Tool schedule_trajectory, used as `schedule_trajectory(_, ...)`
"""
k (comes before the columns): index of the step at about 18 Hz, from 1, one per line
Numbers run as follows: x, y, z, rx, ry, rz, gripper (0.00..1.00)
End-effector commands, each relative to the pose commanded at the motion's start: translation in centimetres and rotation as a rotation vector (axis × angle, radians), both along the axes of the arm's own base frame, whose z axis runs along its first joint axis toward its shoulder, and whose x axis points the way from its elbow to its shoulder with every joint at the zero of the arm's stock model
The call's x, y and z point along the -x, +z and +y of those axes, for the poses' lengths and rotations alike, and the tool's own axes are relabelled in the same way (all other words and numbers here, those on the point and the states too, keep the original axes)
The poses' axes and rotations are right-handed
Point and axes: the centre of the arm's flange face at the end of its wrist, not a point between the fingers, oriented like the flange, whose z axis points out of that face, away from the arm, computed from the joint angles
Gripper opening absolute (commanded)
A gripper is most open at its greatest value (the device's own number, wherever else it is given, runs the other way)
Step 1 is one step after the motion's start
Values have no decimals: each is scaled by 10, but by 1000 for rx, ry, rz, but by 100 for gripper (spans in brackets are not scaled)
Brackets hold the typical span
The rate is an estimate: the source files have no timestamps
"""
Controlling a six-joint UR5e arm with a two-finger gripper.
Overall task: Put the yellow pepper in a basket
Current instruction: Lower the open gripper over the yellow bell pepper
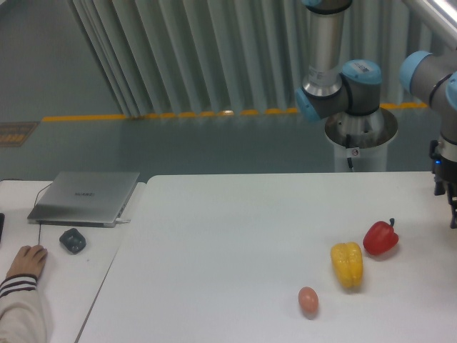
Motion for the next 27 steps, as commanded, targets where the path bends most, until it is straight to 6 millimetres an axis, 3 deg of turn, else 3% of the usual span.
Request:
schedule_trajectory(6,-35,-4,29,48,-16,30,100)
schedule_trajectory(10,-64,-7,54,42,109,29,100)
schedule_trajectory(15,-110,-19,105,-13,375,62,100)
schedule_trajectory(20,-125,-29,124,-40,617,61,100)
schedule_trajectory(27,-127,-52,146,-103,1051,57,100)
